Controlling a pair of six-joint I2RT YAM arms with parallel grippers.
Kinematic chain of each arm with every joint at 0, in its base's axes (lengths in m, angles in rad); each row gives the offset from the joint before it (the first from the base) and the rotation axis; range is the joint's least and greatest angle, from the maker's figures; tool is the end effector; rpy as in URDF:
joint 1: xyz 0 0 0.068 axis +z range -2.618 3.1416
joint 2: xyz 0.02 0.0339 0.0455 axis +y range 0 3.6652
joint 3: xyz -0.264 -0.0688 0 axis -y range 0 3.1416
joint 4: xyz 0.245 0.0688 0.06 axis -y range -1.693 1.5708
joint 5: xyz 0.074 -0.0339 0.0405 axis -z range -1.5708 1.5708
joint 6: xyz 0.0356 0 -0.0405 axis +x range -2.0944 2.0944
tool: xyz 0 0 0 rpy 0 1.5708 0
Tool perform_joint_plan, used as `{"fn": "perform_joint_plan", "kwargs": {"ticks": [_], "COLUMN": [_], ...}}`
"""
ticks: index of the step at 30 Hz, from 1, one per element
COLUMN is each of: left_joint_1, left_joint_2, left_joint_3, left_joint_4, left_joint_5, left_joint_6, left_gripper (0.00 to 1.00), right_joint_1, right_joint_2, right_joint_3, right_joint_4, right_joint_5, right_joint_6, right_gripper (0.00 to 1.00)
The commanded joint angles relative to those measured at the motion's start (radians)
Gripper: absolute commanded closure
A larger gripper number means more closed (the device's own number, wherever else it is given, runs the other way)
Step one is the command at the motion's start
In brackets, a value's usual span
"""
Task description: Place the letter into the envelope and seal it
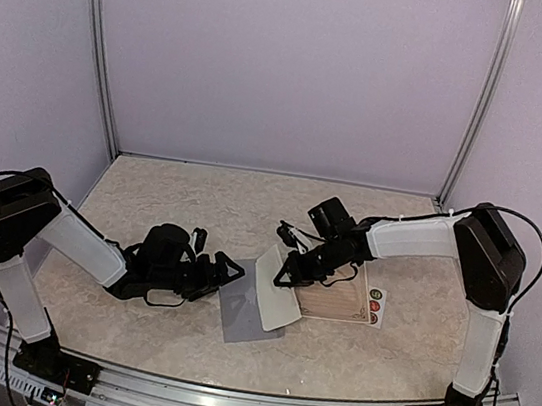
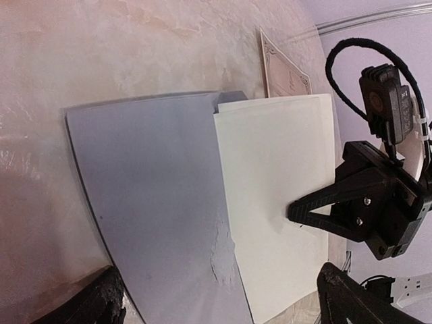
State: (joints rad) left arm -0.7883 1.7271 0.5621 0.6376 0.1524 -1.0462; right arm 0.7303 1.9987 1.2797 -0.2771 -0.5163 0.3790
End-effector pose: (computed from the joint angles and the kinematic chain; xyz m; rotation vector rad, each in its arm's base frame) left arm 0.2128 -0.2217 0.1179 -0.2003 2.3477 -1.1836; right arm 0.2941 0.2869 0.1494 -0.6880 2.6552 1.0394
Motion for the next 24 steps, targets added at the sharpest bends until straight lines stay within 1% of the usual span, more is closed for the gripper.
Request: {"fn": "perform_joint_plan", "kwargs": {"ticks": [1,8,15,19,20,21,22,23,24], "left_joint_1": [-0.011,-0.015,-0.019,-0.019,-0.019,-0.019,-0.019,-0.019,-0.019], "left_joint_2": [0.047,0.065,0.061,0.056,0.053,0.051,0.051,0.05,0.048], "left_joint_3": [-0.003,0.002,-0.001,-0.005,-0.006,-0.008,-0.008,-0.008,-0.009], "left_joint_4": [-0.102,-0.081,-0.082,-0.088,-0.089,-0.089,-0.088,-0.09,-0.09], "left_joint_5": [-0.001,0.016,0.014,0.007,0.005,0.003,0.004,0.004,0.003], "left_joint_6": [0.009,0.003,-0.002,-0.004,-0.004,-0.005,-0.006,-0.005,-0.003], "left_gripper": [0.05,0.05,0.05,0.05,0.05,0.05,0.05,0.05,0.05], "right_joint_1": [0.013,0.035,0.047,0.048,0.046,0.046,0.047,0.047,0.046], "right_joint_2": [-0.017,-0.003,0.015,0.003,0.004,0.008,0.012,0.017,0.023], "right_joint_3": [-0.01,-0.074,-0.104,-0.117,-0.116,-0.115,-0.114,-0.115,-0.115], "right_joint_4": [0.017,0.171,0.272,0.297,0.293,0.286,0.284,0.283,0.283], "right_joint_5": [-0.002,-0.061,-0.079,-0.06,-0.052,-0.041,-0.029,-0.019,-0.009], "right_joint_6": [-0.027,0.072,0.151,0.19,0.198,0.207,0.216,0.223,0.231], "right_gripper": [1.0,1.0,1.0,1.0,0.93,0.81,0.73,0.67,0.63]}}
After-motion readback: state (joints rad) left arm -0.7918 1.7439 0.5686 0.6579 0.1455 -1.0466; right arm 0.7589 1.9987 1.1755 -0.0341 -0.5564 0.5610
